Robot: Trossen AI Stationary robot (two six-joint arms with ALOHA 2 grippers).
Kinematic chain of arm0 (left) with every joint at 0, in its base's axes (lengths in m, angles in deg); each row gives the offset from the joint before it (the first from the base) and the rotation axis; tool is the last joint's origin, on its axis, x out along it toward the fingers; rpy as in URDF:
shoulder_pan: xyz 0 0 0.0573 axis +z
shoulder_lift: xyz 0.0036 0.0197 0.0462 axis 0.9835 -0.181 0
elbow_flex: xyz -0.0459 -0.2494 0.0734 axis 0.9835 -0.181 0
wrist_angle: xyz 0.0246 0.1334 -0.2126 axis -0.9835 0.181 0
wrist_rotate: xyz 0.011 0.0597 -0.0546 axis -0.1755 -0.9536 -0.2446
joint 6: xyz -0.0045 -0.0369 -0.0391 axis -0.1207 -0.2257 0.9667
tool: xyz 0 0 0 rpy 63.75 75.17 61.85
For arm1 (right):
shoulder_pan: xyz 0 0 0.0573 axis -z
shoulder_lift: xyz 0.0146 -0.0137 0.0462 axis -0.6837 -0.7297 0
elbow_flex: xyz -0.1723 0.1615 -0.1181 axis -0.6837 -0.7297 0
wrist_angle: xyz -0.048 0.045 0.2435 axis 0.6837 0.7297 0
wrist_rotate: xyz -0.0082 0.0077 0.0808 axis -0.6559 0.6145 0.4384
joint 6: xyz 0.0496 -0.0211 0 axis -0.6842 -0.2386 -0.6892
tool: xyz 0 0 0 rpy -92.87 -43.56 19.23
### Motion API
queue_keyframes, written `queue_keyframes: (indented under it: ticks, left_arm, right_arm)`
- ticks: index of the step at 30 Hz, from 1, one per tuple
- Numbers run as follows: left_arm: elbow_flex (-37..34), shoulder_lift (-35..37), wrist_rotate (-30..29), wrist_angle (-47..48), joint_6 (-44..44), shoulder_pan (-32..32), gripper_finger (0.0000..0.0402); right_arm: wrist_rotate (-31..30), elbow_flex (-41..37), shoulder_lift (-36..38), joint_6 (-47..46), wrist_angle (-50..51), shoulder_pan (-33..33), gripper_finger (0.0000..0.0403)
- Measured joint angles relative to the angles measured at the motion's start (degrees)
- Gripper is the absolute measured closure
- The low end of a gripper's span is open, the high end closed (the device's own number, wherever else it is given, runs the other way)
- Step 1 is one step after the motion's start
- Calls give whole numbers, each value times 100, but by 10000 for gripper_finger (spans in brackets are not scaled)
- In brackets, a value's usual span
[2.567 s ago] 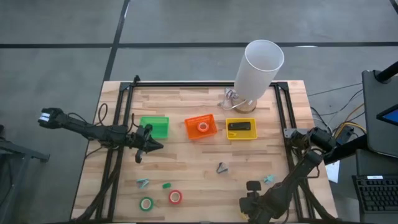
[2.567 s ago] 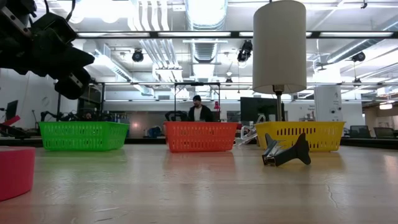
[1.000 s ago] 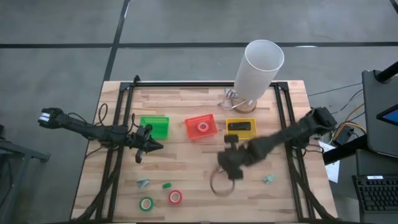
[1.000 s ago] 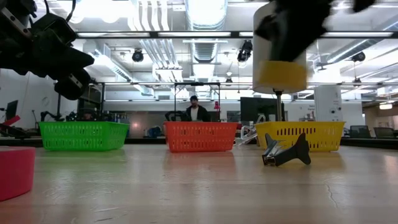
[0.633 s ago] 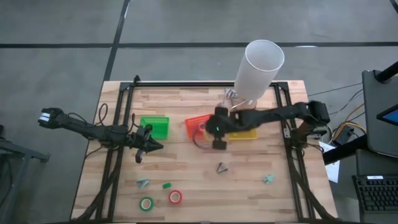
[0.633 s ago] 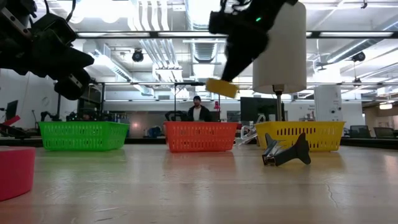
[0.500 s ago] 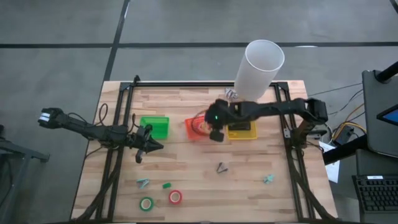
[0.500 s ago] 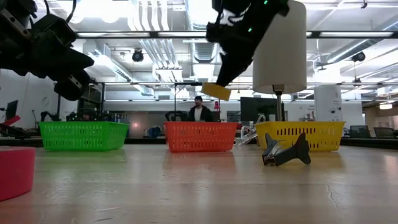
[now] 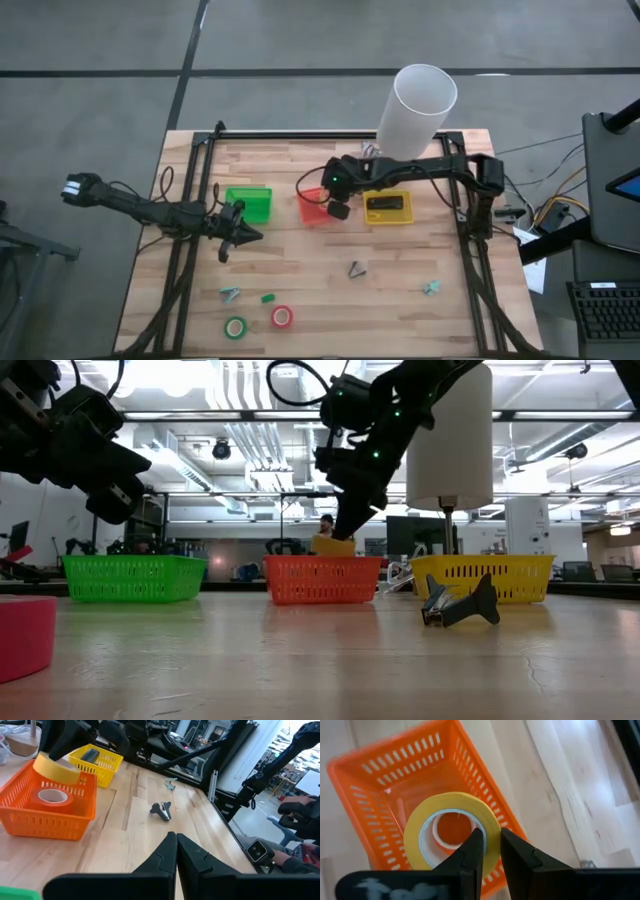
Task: Pick and place Stapler, Stapler remover, tape
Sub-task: Put the yellow tape into the orange basket, then put the right light blue staple remover into the green basket
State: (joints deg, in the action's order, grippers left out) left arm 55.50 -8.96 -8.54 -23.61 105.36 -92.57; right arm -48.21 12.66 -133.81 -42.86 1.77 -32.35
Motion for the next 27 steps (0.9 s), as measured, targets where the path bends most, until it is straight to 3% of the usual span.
queue_keyframes:
  ticks: [12,27]
  left_arm:
    - [0,-17,-2,63,0,-1,392]
    - [0,-17,-2,68,0,-2,392]
  right_arm:
    - [-2,-22,-60,40,-189,11,344]
    - [80,-33,144,4,128,-51,241]
